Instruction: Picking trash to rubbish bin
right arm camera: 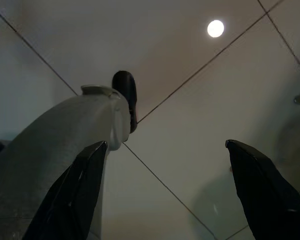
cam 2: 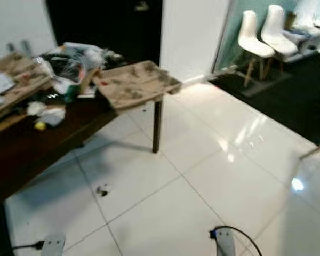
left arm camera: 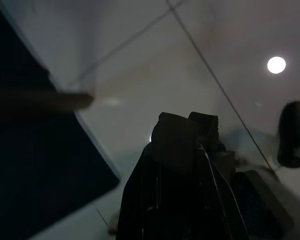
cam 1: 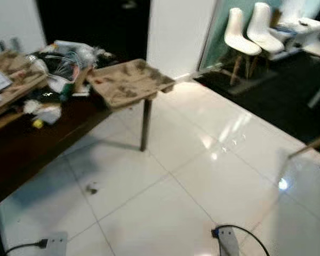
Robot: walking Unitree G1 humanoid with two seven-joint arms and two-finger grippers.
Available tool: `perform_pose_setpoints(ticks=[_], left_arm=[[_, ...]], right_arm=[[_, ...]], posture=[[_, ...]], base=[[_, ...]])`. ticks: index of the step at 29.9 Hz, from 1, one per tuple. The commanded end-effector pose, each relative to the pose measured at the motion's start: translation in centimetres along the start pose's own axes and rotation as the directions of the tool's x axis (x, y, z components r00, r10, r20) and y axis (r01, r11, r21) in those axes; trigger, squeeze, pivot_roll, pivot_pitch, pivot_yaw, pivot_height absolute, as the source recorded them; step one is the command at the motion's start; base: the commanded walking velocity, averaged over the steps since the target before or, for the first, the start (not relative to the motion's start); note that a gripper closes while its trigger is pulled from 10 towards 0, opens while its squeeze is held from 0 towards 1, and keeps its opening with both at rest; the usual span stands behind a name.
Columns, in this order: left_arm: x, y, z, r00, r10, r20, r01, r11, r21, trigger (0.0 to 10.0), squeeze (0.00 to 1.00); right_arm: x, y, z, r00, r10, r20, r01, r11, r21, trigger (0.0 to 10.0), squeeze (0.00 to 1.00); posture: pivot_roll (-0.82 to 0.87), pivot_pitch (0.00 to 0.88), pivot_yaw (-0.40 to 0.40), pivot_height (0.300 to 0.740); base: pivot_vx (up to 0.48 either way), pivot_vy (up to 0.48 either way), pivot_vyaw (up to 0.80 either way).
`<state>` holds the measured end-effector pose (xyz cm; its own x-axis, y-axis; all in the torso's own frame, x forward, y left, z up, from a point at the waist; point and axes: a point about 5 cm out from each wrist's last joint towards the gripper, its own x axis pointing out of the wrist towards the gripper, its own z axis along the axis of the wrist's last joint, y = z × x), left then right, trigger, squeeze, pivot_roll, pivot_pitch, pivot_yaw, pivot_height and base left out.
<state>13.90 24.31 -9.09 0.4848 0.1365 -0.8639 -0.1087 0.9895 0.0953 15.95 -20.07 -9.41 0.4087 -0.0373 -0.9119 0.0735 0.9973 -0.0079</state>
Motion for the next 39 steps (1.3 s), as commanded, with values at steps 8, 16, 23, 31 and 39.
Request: perform_pose_setpoints(ticks=[8, 16, 23, 31, 39], left_arm=[[0.0, -0.7, -0.4, 1.0, -0.013, -0.019, 0.014, 0.999, 0.033, 10.0, 0.0], [0.1, -1.2, -0.5, 0.999, -0.029, -0.023, 0.03, 0.998, 0.048, 10.0, 0.0], [0.0, -1.5, -0.8, 0.999, -0.04, -0.026, 0.041, 0.998, 0.039, 10.0, 0.0], [0.0, -1.6, -1.2, 0.999, -0.035, -0.035, 0.036, 0.999, 0.025, 10.0, 0.0], [0.0, -2.0, -1.5, 0.999, -0.04, -0.036, 0.04, 0.999, -0.002, 10.0, 0.0]], right_arm=[[0.0, 0.3, -0.3, 1.0, -0.009, -0.015, 0.009, 0.999, -0.039, 10.0, 0.0], [0.0, 0.4, -0.6, 1.0, -0.011, -0.029, 0.009, 0.998, -0.064, 10.0, 0.0], [0.0, 0.5, -0.6, 0.999, -0.007, -0.031, 0.004, 0.997, -0.077, 10.0, 0.0], [0.1, 0.5, -0.6, 0.999, -0.005, -0.036, 0.001, 0.995, -0.097, 10.0, 0.0], [0.1, 0.7, -0.5, 0.999, -0.001, -0.033, -0.003, 0.994, -0.113, 10.0, 0.0]], posture=[[0.07, 0.0, 0.003, 0.74], [0.07, 0.0, 0.005, 0.74], [0.08, 0.0, 0.004, 0.74], [0.09, 0.0, -0.006, 0.74], [0.11, 0.0, -0.017, 0.74]], base=[[0.0, 0.0, -0.77], [0.0, 0.0, -0.77], [0.0, 0.0, -0.77], [0.0, 0.0, -0.77], [0.0, 0.0, -0.77]])
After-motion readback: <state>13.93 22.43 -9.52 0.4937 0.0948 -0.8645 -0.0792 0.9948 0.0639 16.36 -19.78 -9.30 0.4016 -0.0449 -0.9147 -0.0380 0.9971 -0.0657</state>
